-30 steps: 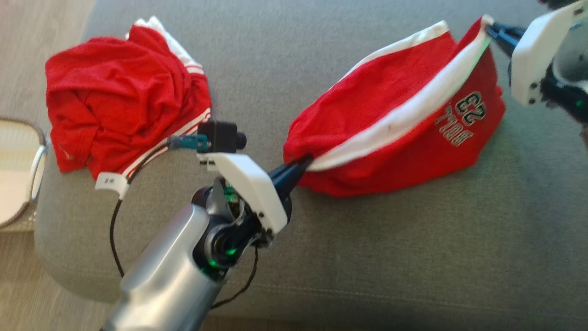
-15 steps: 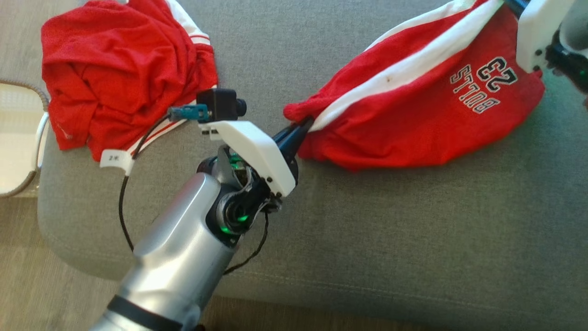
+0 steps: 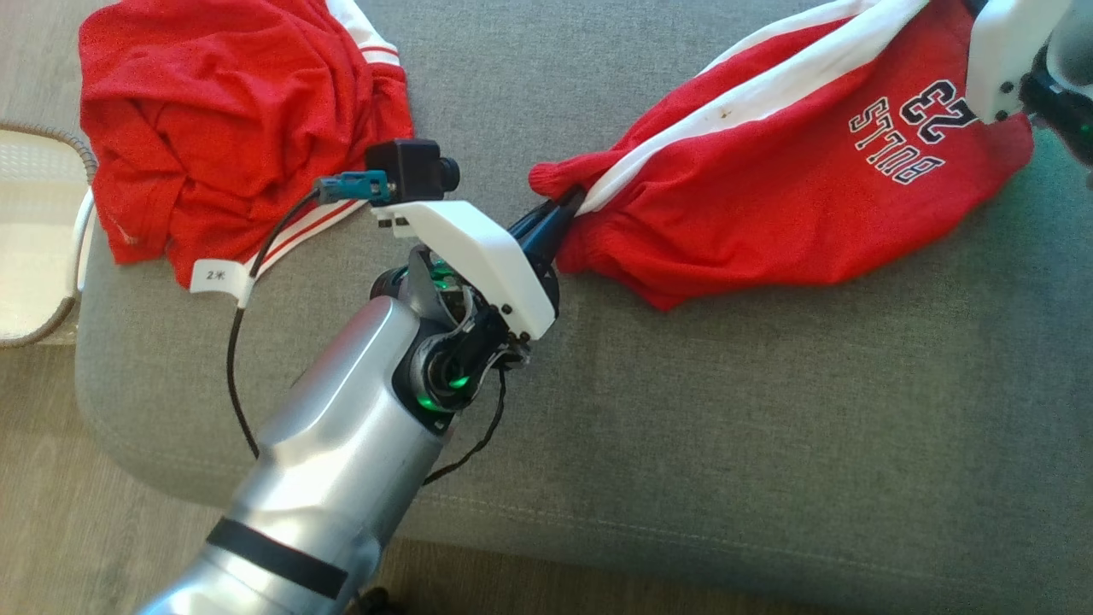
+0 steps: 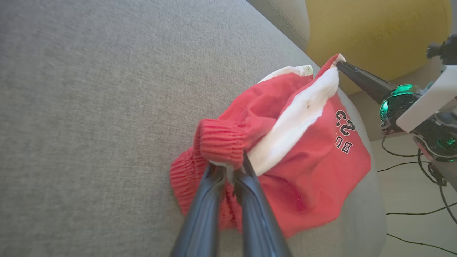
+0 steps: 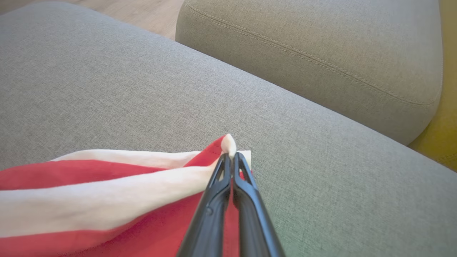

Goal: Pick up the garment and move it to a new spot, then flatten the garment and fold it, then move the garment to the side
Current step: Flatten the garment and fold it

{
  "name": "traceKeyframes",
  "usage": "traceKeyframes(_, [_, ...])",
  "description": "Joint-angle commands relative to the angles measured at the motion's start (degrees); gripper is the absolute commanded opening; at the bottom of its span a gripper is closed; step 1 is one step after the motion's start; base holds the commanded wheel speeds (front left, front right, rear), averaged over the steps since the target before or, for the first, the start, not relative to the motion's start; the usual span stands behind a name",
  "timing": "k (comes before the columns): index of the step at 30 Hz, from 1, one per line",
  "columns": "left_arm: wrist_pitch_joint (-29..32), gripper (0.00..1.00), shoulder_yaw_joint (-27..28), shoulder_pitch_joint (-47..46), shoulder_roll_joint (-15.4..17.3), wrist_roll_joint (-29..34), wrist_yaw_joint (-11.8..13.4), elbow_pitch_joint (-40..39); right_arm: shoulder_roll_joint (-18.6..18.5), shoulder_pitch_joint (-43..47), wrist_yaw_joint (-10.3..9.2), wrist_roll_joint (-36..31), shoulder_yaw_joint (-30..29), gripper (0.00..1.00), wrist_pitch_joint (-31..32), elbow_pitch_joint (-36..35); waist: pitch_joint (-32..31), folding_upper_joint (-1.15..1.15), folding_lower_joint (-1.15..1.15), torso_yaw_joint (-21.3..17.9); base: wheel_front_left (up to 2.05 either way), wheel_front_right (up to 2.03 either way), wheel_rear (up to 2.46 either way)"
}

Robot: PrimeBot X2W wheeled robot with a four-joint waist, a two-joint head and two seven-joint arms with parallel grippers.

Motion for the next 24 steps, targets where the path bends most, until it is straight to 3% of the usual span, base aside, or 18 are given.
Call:
traceKeyframes(1, [-0.90, 0.00, 1.48, -2.29, 0.75, -0.46, -0.30, -1.20, 0.81, -2.30, -0.03, 0.64, 0.51, 0.00, -1.21, -0.76, 0.06, 0.00, 0.00, 0.07, 0.00, 0.00, 0.00])
traceKeyframes(4, [-1.62, 0.01, 1.13, -2.76, 0.73, -1.05, -0.46, -0.61, 0.99, -2.77, -0.03, 1.27, 1.14, 0.00, -2.29, 0.29, 0.13, 0.00, 0.00, 0.13, 0.00, 0.00, 0.00])
traceKeyframes(5, [-1.84, 0.27, 1.06, -2.87, 0.72, -1.33, -0.53, -0.42, 1.11, -2.90, -0.03, 1.65, 1.20, 0.00, -2.57, 0.66, 0.13, 0.00, 0.00, 0.15, 0.00, 0.00, 0.00])
traceKeyframes(6, [-2.17, 0.89, 1.02, -3.01, 0.71, -1.50, -0.45, -0.21, 1.24, -3.02, -0.03, 2.10, 1.22, 0.00, -2.80, 1.02, 0.14, 0.00, 0.00, 0.15, 0.00, 0.00, 0.00])
traceKeyframes(7, [-2.55, 1.00, 0.89, -3.21, 0.71, -1.45, -0.34, -0.03, 1.35, -3.18, -0.03, 2.40, 1.37, 0.00, -3.00, 1.33, 0.18, 0.00, 0.00, 0.16, 0.00, 0.00, 0.00])
traceKeyframes(24, [-9.09, 1.00, -0.33, -5.62, 0.69, 0.05, 1.08, 3.53, 1.56, -5.41, -0.03, 4.50, 3.69, 0.00, -8.05, 6.31, 0.87, 0.00, 0.00, 1.15, 0.00, 0.00, 0.00])
